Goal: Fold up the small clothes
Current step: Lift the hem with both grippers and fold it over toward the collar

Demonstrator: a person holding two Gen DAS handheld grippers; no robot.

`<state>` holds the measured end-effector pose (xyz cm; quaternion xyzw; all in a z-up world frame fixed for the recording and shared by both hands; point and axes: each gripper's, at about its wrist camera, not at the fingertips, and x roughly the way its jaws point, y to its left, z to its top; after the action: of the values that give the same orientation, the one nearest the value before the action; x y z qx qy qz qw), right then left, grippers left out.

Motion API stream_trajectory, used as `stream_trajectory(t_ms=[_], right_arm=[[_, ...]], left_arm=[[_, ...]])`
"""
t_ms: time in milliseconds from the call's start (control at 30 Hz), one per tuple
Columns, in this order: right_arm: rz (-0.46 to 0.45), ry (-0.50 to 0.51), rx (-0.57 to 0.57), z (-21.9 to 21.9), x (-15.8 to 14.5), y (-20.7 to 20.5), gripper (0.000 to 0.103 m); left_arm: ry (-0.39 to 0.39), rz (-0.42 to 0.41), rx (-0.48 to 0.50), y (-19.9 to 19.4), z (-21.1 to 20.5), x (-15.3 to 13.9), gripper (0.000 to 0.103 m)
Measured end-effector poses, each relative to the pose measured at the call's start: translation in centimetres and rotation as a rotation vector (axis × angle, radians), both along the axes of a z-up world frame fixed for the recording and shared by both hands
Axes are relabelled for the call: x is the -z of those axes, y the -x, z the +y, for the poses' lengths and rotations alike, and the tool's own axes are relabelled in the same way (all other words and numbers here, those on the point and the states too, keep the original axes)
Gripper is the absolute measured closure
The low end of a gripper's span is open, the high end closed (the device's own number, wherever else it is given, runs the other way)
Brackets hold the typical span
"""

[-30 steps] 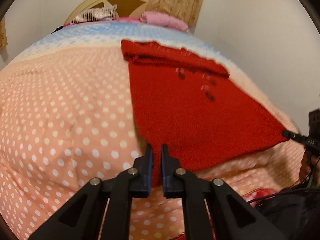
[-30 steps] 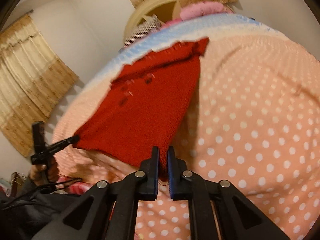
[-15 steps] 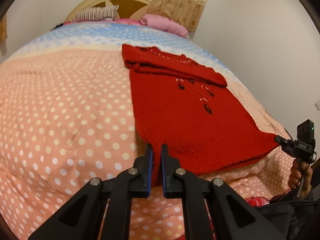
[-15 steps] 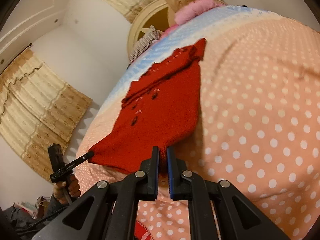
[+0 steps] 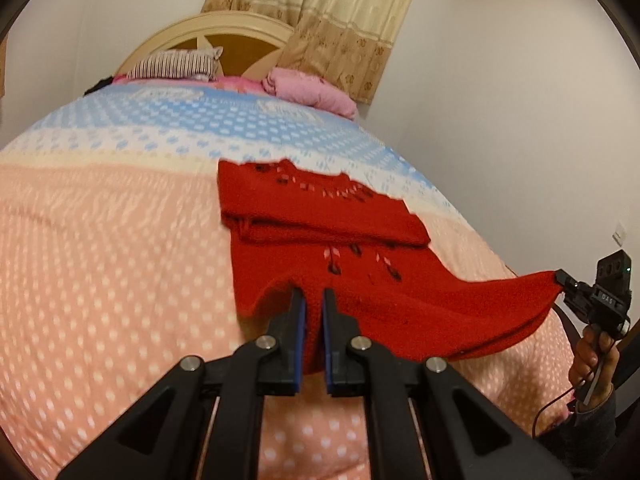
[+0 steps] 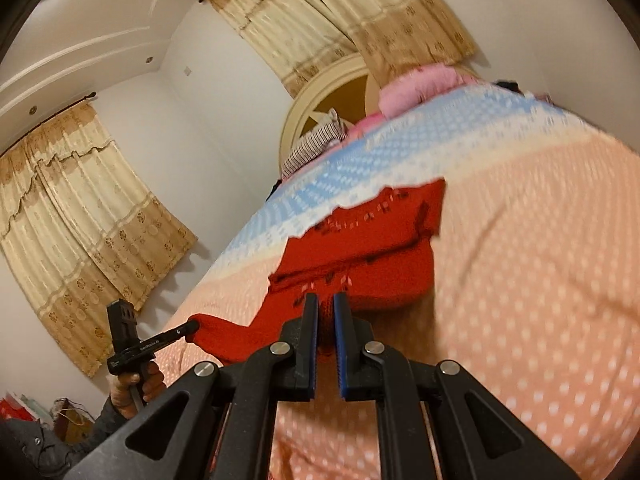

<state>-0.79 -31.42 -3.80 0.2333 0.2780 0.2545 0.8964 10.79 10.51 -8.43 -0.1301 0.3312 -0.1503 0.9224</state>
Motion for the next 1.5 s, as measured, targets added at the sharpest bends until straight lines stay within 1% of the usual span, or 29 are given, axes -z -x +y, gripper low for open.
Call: stream_trajectory(t_ms=[233,367,533,667,867,1033,1233,1367,1500], right_arm=[[-0.036,-0.002,0.021,0.4,-2.2,-3.2,0.096],[-0.044,-0.002,0.034,0.4,-3.1,-5.6,0.096],[-0.068,0.03,0.05,0.6,-4.9,-8.7,0.096],[-0.086,0.061,0.056,1.2,-6.5,-11.5,0.096],[-0.091,0.083,0.069,1.9,-7.5,-15.8,0.096],[-0.074,0.101,0.08,2.2,-7.3,-19.4,0.096],[-0.044,0.13,0.097,2.6,-6.1,-23.3,0.096],[-0.014,0.15,0.11,2.9,-4.9,-26.0,0.096],[0.028,0.175,0.129,3.2,-2.9,-29.0,0.096]], left_arm=[[-0.008,-0.023,-0.004,-2.8,0.5,-1.5,0.096],[0.009,-0.043,-0.024,-4.8,1.2,-2.5,0.096],[0.015,-0.067,-0.04,-7.2,1.4,-3.4,0.096],[-0.007,-0.081,-0.047,-9.9,1.1,-4.2,0.096],[-0.022,-0.088,-0.064,-13.5,1.1,-4.9,0.096],[-0.05,-0.077,-0.062,-16.4,1.1,-4.3,0.096],[-0.089,-0.028,-0.063,-20.0,1.0,-2.3,0.096],[-0.102,0.008,-0.065,-22.7,1.0,-0.9,0.096],[-0.115,0.04,-0.067,-25.2,1.0,0.7,0.096]])
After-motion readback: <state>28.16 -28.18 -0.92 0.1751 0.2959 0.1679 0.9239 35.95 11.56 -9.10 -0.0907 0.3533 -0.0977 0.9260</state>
